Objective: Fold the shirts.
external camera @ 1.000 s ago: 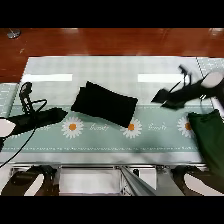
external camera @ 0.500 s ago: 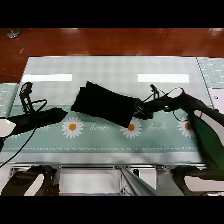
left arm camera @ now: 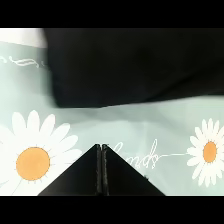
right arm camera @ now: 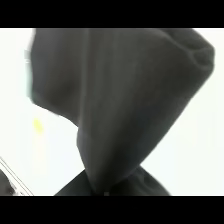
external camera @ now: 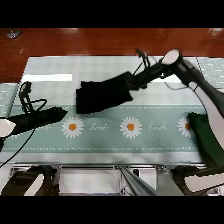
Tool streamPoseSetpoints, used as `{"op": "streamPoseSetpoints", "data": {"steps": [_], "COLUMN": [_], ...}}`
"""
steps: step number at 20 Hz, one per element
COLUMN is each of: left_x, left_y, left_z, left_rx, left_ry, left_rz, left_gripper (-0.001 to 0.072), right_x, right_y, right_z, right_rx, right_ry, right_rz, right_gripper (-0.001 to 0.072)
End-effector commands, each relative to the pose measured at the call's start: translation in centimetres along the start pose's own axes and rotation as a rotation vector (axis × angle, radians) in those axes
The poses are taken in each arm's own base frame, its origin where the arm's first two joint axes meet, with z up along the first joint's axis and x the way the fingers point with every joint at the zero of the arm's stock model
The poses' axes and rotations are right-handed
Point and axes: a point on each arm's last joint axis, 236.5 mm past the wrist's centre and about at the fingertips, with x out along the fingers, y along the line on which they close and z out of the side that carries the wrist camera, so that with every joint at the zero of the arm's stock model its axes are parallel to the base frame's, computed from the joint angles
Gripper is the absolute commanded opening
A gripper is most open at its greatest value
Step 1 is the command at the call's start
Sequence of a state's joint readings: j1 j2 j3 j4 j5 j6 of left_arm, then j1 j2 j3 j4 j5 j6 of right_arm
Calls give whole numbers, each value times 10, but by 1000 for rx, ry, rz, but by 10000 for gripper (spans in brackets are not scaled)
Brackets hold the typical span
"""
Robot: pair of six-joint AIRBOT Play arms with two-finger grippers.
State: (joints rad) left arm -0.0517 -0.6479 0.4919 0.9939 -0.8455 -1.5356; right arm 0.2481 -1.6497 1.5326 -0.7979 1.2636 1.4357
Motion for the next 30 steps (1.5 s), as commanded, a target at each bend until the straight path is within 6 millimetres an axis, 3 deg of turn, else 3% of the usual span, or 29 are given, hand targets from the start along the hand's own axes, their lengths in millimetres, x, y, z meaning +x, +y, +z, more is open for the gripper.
{"op": "streamPoseSetpoints", "data": {"steps": [1, 5, 8, 12, 15, 18, 21, 23, 25, 26, 27, 28, 30], "left_x": [0, 0, 0, 0, 0, 0, 0, 0, 0, 0, 1, 1, 0], "left_y": [0, 0, 0, 0, 0, 0, 0, 0, 0, 0, -1, -1, -1], "left_z": [0, -1, -1, -1, -1, -1, -1, -1, -1, -1, -2, -2, -1], "left_rx": [1, 1, 1, 1, 2, 2, 6, 6, 6, 6, 11, 28, 59], "left_ry": [1, 4, 4, 4, 3, 3, 3, 3, 4, 4, 6, 7, 4], "left_rz": [0, 0, 0, 0, 1, 1, 1, 1, 0, 0, -1, -2, -1], "left_gripper": [24, 24, 24, 24, 24, 24, 24, 24, 24, 24, 24, 24, 24], "right_x": [-88, -184, -260, -341, -387, -408, -416, -409, -390, -384, -380, -381, -390], "right_y": [25, 22, -6, -70, -109, -138, -162, -170, -174, -177, -180, -184, -194], "right_z": [31, 45, 29, -38, -98, -168, -254, -323, -368, -382, -392, -392, -369], "right_rx": [-133, -90, 29, 294, 502, 698, 919, 1130, 1280, 1332, 1374, 1372, 1311], "right_ry": [-59, -201, -308, -340, -425, -459, -444, -402, -349, -330, -308, -307, -373], "right_rz": [-133, -206, -268, -436, -569, -676, -816, -940, -995, -1023, -1042, -1048, -1024], "right_gripper": [27, 28, 27, 28, 28, 28, 28, 28, 31, 127, 394, 590, 628]}}
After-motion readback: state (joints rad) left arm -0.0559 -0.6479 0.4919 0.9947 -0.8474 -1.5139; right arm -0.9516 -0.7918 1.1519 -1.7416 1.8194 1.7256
